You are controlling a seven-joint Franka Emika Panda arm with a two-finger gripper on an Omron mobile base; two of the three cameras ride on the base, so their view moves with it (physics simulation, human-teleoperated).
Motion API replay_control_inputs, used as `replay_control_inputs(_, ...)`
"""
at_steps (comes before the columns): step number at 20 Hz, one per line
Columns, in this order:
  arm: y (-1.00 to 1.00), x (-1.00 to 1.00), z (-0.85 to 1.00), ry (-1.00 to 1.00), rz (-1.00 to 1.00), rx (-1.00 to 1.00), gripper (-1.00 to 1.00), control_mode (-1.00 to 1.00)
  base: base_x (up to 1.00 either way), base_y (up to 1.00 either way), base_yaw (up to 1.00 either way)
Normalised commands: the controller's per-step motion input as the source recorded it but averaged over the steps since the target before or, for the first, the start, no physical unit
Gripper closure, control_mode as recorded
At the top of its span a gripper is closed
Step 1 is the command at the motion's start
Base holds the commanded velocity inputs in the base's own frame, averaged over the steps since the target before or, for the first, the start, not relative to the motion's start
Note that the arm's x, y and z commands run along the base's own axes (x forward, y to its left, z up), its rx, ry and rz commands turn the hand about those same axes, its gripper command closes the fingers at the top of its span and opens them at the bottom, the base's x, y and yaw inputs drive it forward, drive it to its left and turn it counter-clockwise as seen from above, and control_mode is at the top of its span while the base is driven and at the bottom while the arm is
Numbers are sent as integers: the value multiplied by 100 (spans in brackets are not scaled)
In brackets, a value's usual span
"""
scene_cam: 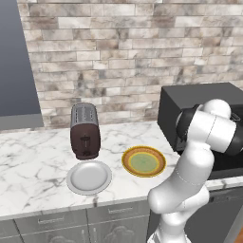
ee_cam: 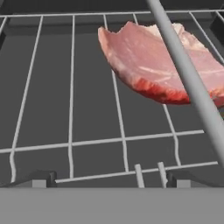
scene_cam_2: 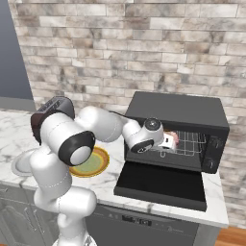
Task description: Open the toaster oven door. Place the bread on the top rack in the toaster oven and place the steak on the bottom rack.
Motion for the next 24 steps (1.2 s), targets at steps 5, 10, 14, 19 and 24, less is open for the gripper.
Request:
replay_control_inputs(5,-11,-29,8,1,0,1,-100,-100,0,0,0)
replay_control_inputs(10,-12,-43,10,11,-1,0,-100,-100,0,0,0)
replay_control_inputs(14,-1,-42,27,4,0,4,-100,-100,0,0,0)
replay_control_inputs(19,5,-49,42,4,-4,7,-100,-100,0,0,0)
replay_control_inputs(24,4,-60,39,12,-6,7,-100,-100,0,0,0)
